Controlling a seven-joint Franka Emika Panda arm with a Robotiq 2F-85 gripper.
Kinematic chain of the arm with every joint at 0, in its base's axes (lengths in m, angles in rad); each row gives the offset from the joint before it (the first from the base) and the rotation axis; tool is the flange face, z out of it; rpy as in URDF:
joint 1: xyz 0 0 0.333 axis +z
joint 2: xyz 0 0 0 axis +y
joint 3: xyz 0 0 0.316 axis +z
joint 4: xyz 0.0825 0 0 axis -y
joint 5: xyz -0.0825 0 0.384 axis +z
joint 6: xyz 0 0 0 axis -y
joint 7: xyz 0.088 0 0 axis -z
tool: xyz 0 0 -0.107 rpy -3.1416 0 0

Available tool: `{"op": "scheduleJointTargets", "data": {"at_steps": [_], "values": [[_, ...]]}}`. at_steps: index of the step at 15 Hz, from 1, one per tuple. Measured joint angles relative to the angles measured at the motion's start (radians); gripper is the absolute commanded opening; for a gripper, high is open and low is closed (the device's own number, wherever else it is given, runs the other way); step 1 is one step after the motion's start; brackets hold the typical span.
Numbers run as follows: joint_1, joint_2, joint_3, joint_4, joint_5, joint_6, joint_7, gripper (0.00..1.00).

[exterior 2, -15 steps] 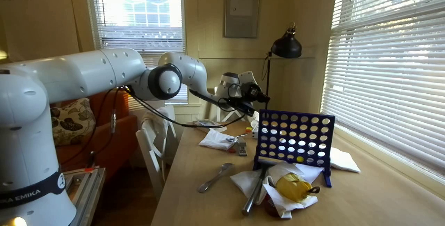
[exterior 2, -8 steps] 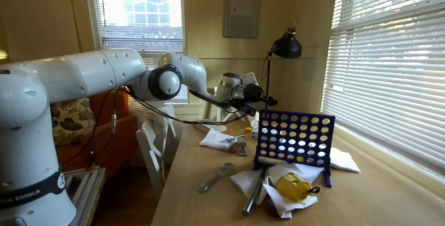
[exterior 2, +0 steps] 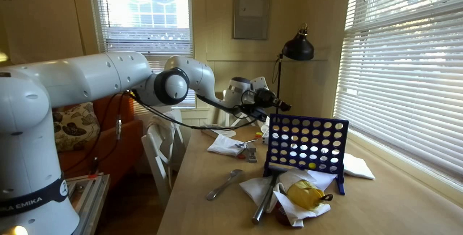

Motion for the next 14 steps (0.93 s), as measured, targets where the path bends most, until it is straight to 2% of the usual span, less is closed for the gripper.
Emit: {"op": "scheduleJointTargets", "data": {"at_steps": [2, 3, 5, 6, 9, 14], "values": [[0.003, 0.008, -0.003, 0.000, 0.000, -0.007, 0.000, 0.10], [0.004, 0.015, -0.006, 0.005, 0.000, -0.014, -0.001, 0.35], [0.005, 0.034, -0.013, 0.028, 0.000, -0.017, -0.014, 0.35], [0.005, 0.042, -0.014, 0.037, 0.000, -0.017, -0.018, 0.10], [0.006, 0.046, -0.019, 0.041, 0.000, -0.035, -0.020, 0.10], [0.031, 0.046, -0.046, 0.038, 0.000, -0.169, -0.005, 0.10]]}}
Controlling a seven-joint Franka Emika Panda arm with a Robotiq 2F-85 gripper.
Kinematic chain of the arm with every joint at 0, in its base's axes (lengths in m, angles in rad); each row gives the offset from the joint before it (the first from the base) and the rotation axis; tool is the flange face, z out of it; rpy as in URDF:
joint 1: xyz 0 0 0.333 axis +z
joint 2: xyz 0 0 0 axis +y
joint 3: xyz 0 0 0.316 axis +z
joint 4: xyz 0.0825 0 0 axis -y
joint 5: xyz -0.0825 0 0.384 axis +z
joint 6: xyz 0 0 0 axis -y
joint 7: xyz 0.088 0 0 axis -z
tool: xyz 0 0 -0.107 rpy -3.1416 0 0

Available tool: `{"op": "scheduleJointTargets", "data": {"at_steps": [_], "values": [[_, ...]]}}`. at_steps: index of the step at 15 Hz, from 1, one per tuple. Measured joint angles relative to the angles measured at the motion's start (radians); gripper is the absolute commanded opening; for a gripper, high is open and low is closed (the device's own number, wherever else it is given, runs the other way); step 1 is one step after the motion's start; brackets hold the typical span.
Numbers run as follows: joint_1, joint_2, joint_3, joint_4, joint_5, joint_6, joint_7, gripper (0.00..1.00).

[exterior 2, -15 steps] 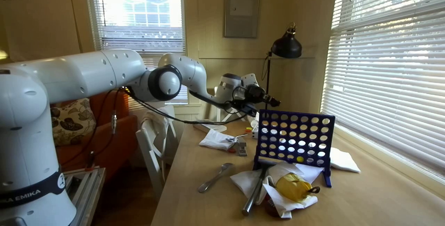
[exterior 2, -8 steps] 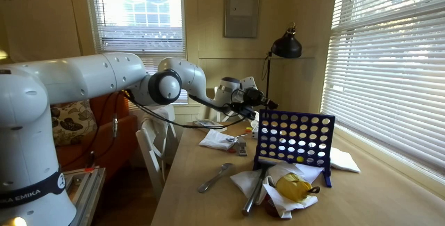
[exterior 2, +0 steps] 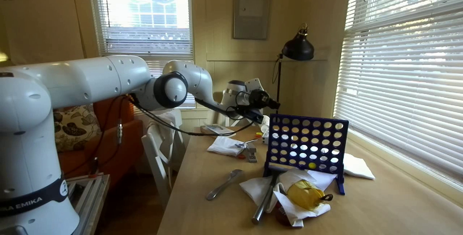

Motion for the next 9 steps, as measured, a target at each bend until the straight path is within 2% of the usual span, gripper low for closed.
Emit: {"op": "scheduleJointTargets", "data": {"at_steps": [5, 9], "values": [[0.016, 0.000, -0.012, 0.000, 0.000, -0.024, 0.008, 0.10], [0.008, 0.000, -0.013, 0.001, 0.000, 0.031, 0.018, 0.10]]}}
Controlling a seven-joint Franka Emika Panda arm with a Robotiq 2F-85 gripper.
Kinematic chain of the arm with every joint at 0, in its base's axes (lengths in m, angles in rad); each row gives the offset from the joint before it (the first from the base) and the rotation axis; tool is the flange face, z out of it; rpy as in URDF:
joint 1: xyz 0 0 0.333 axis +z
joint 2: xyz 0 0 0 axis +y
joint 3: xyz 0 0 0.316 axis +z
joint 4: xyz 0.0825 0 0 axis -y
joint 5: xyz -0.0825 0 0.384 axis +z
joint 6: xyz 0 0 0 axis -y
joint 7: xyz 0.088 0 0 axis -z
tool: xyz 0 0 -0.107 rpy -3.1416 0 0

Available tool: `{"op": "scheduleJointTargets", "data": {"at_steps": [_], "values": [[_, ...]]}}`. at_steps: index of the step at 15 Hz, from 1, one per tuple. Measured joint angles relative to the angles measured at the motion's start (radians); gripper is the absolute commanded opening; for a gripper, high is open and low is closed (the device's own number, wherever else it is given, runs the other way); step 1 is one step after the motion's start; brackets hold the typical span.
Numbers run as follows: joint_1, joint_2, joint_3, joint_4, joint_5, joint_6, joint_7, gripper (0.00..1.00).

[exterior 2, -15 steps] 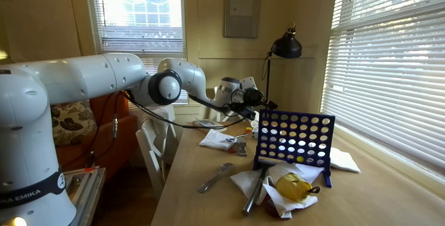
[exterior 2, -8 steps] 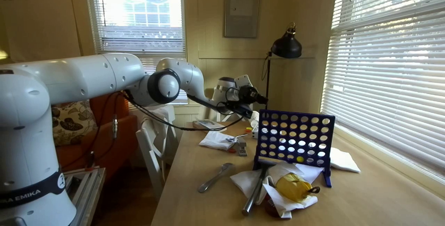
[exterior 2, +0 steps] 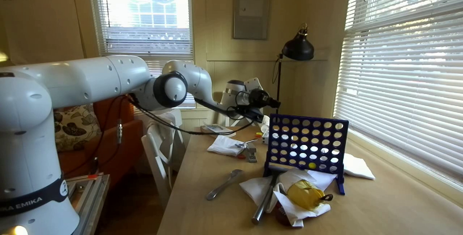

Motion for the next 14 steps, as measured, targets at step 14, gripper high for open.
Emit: {"op": "scheduleJointTargets", "data": {"at_steps": [14], "values": [[-0.052, 0.000, -0.003, 0.001, 0.000, 0.251, 0.005, 0.10]]}}
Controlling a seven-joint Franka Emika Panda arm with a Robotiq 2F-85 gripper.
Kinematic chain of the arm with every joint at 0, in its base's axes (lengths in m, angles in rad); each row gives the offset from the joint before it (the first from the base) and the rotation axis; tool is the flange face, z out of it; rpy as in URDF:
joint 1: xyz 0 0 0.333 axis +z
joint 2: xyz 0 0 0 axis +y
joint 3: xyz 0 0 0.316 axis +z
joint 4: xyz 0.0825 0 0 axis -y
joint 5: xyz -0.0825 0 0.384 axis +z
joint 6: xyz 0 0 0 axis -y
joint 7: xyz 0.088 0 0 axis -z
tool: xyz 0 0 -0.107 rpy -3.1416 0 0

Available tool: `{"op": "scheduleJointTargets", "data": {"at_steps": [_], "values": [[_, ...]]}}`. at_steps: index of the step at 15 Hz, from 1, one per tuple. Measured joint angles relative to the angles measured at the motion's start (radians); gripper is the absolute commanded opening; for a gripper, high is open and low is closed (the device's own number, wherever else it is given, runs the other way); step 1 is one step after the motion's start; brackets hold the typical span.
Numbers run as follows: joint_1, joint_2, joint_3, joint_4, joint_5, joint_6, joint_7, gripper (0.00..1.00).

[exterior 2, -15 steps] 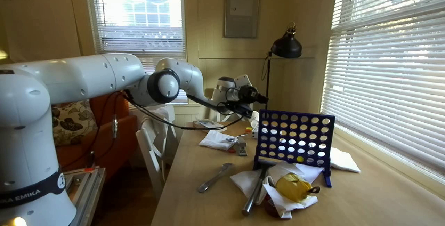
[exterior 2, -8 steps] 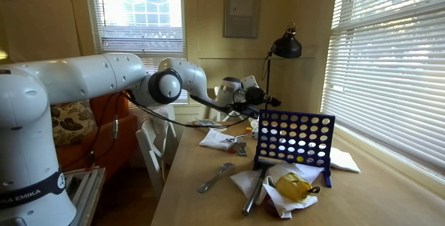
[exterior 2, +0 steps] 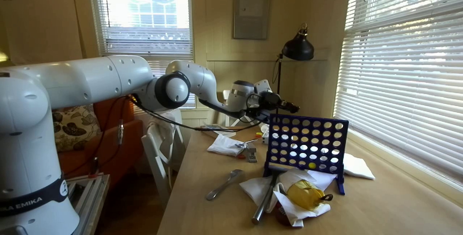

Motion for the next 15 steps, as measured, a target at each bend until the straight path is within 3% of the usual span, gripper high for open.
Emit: {"op": "scheduleJointTargets", "data": {"at_steps": [12, 15], "values": [[-0.020, 0.000, 0.001, 0.000, 0.012, -0.117, 0.023, 0.10], [-0.018, 0.000, 0.004, 0.000, 0.012, -0.080, 0.023, 0.10]]}}
